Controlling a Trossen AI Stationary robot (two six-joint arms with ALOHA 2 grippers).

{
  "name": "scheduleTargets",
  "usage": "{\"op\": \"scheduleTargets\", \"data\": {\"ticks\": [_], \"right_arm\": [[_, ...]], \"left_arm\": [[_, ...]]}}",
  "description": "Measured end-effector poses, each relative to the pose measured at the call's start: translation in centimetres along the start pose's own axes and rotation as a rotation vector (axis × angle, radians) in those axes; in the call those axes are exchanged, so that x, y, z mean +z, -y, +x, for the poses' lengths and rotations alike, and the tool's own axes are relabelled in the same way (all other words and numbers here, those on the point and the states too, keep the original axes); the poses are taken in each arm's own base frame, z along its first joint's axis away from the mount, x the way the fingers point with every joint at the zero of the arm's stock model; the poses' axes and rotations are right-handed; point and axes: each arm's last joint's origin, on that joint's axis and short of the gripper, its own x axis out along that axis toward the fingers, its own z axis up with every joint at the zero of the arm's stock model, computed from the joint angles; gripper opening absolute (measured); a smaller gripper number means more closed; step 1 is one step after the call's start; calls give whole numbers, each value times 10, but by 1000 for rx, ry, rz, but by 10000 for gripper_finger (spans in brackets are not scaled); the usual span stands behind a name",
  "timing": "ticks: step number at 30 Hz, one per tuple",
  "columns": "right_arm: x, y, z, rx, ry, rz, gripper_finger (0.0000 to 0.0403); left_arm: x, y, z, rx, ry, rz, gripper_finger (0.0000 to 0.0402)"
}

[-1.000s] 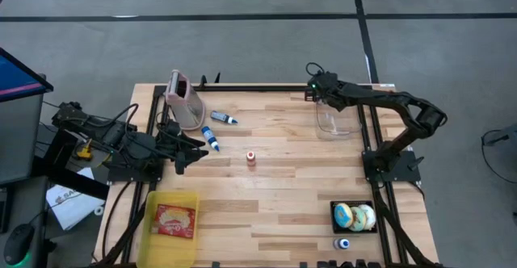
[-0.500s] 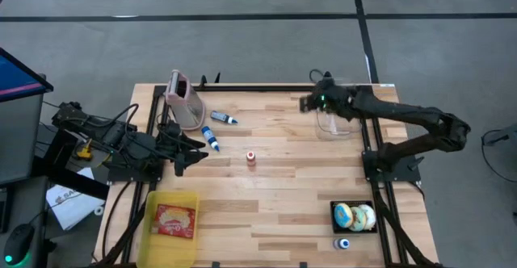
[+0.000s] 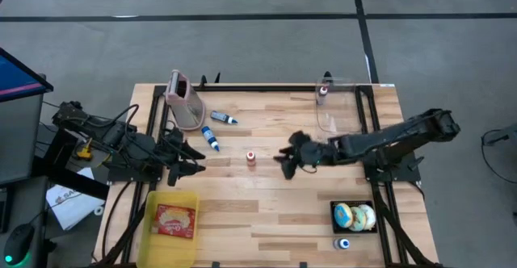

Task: Pick & Place Food Item
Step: Put the orange food coloring bottle into the transparent bin

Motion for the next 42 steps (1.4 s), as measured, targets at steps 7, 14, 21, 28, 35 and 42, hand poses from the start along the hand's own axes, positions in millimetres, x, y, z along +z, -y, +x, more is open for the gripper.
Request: {"op": "scheduleTargets", "data": {"ticks": [7, 14, 21, 28, 35, 42], "right_arm": [[-13, -15, 44, 57, -34, -67, 215], [-18, -27, 76, 42, -54, -330, 234], [-21, -12, 109, -35, -86, -355, 235], [-12, 0, 114, -129, -40, -341, 235], [-5, 8, 120, -86, -55, -315, 235], [-2, 11, 121, -61, -75, -331, 235]], "left_arm": [[-5, 6, 1, -35, -29, 27, 233], [-9, 9, -1, -40, -34, 28, 233], [-9, 10, -1, -37, -30, 24, 233], [-9, 10, -1, -35, -29, -2, 233], [-9, 10, -1, -35, -29, -2, 233], [-9, 9, -1, -32, -26, 1, 233]]}}
